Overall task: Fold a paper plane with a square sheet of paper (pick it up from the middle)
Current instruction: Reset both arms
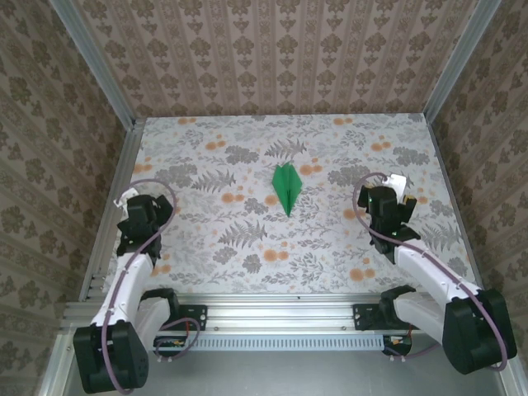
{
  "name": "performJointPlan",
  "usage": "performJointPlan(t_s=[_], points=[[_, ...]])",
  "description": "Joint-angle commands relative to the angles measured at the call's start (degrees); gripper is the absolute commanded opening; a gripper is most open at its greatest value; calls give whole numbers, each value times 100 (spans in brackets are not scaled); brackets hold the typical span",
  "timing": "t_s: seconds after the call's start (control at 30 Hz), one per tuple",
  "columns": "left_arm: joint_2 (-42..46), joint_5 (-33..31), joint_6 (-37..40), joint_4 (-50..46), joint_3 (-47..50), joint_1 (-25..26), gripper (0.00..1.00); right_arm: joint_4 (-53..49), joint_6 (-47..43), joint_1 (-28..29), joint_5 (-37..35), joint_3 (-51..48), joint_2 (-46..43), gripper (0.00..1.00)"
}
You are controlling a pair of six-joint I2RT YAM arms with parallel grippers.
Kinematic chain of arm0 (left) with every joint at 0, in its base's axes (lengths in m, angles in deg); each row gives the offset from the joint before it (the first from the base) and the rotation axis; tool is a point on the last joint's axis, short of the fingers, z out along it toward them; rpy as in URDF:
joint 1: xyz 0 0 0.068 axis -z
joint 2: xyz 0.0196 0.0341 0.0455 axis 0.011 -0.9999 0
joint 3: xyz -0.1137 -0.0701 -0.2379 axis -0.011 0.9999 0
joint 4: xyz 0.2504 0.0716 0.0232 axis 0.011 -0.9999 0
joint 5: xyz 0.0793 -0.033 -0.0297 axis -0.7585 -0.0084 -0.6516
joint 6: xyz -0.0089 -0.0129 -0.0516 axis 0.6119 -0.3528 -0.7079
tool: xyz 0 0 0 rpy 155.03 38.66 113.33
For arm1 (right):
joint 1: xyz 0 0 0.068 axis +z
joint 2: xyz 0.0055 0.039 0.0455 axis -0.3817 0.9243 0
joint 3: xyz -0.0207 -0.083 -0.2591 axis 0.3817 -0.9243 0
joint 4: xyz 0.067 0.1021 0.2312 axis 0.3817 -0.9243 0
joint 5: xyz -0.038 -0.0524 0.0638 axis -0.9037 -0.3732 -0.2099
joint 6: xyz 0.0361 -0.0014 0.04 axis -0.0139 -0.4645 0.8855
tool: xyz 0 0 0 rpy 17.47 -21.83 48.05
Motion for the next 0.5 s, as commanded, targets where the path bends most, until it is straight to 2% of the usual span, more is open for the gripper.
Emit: performJointPlan(t_s=[0.0,0.13,0.23,0.47], points=[[-37,-419,630,943,199,-20,100,1697,-607,-70,-188,-261,302,100],[-470,54,1154,1864,442,-23,100,2569,-1067,-88,-103,-454,908,100],[-899,500,1656,2700,639,-17,100,3264,-1358,-131,379,-540,1336,100],[-1402,1855,2190,4105,865,-19,100,3695,-1468,-416,1450,-243,1949,100]])
